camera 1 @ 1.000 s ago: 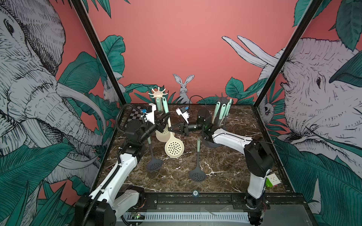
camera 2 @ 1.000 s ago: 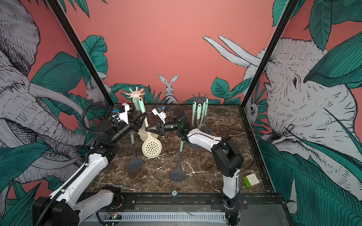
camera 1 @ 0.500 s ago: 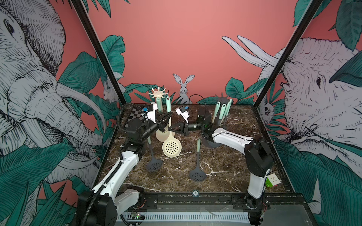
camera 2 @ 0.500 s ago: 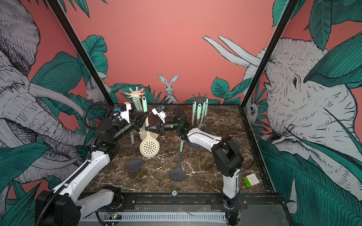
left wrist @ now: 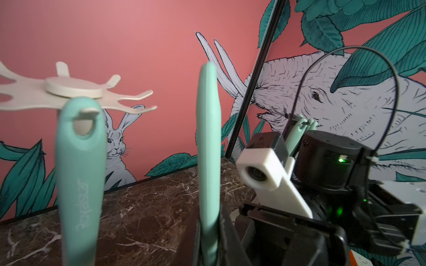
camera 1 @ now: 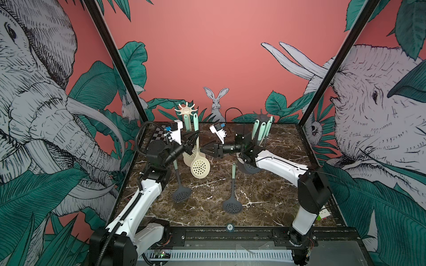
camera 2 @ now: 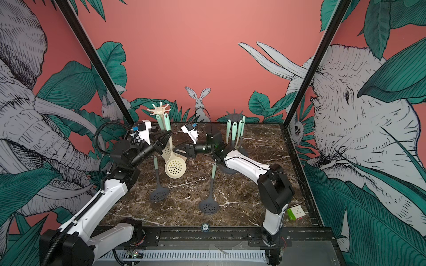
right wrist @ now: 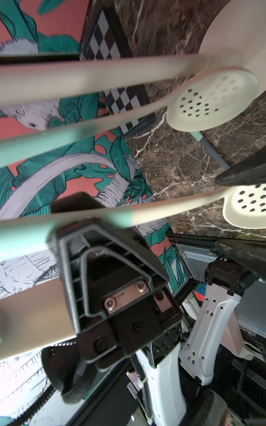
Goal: Hang the skimmer on the kitchen utensil rack
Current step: Hang the skimmer on the rack.
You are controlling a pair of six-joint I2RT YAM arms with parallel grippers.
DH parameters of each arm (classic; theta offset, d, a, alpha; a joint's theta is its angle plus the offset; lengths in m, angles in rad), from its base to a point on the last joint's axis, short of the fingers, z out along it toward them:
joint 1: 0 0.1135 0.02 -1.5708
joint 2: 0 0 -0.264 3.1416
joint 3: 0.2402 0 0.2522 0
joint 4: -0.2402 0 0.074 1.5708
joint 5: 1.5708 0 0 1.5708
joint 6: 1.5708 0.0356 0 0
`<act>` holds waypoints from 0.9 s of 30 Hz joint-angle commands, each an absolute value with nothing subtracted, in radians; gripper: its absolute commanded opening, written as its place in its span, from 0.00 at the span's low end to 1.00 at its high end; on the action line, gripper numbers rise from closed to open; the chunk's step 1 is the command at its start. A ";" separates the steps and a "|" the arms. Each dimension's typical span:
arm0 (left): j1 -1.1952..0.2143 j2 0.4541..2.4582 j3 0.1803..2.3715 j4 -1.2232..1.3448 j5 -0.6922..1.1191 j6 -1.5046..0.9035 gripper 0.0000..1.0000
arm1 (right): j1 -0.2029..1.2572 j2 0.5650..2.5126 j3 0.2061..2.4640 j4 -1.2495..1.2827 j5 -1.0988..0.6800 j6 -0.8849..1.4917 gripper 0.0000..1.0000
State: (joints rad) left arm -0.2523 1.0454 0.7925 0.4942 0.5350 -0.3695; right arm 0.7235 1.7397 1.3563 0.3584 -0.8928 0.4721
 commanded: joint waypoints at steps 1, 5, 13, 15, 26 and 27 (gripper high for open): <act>-0.250 1.005 0.839 0.484 0.478 -0.350 0.00 | 0.724 1.641 1.340 0.287 -0.725 0.392 0.42; -0.251 1.006 0.848 0.494 0.456 -0.371 0.00 | 0.754 1.574 1.327 0.226 -0.569 0.335 0.43; -0.257 1.027 0.839 0.568 0.413 -0.451 0.00 | 0.838 1.578 1.367 0.148 -0.347 0.239 0.49; -0.257 1.036 0.830 0.592 0.410 -0.470 0.00 | 0.852 1.593 1.387 0.152 -0.346 0.238 0.51; -0.268 1.071 0.809 0.684 0.426 -0.541 0.00 | 0.874 1.698 1.490 0.163 -0.315 0.248 0.51; -0.268 1.074 0.806 0.690 0.427 -0.547 0.00 | 0.873 1.707 1.501 0.163 -0.317 0.253 0.51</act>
